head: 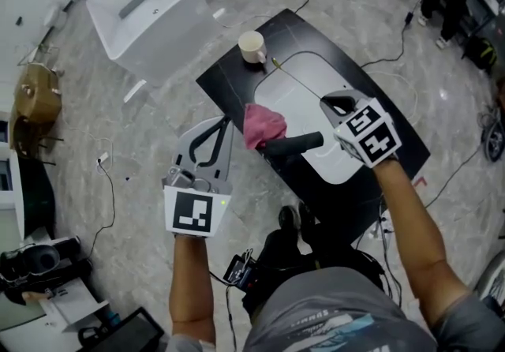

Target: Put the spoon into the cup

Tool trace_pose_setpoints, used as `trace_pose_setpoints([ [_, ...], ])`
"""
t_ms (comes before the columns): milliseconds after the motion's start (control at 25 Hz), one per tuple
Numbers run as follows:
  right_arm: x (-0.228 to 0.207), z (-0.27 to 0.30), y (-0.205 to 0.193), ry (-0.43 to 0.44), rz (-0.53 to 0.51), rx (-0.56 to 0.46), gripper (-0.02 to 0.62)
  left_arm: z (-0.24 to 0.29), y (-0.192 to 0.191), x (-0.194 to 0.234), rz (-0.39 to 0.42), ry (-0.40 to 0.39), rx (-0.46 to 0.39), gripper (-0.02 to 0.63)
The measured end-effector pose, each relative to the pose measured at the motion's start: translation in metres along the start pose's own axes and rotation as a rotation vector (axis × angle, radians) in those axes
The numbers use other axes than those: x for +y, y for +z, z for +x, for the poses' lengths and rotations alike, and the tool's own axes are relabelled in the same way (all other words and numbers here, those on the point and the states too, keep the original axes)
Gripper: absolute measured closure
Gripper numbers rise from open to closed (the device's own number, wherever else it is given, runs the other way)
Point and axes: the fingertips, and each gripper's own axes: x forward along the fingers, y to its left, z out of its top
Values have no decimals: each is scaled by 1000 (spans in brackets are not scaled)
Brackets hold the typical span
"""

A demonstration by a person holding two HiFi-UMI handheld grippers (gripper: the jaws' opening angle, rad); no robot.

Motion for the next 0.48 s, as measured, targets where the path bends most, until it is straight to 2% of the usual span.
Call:
trace_pose_setpoints([
  [240, -6, 12, -8, 16, 22, 8, 563, 18, -14, 5, -1, 7, 18, 604],
  [480, -17, 25, -5, -19, 37, 24, 563, 40, -33, 28, -24, -14, 4, 604],
])
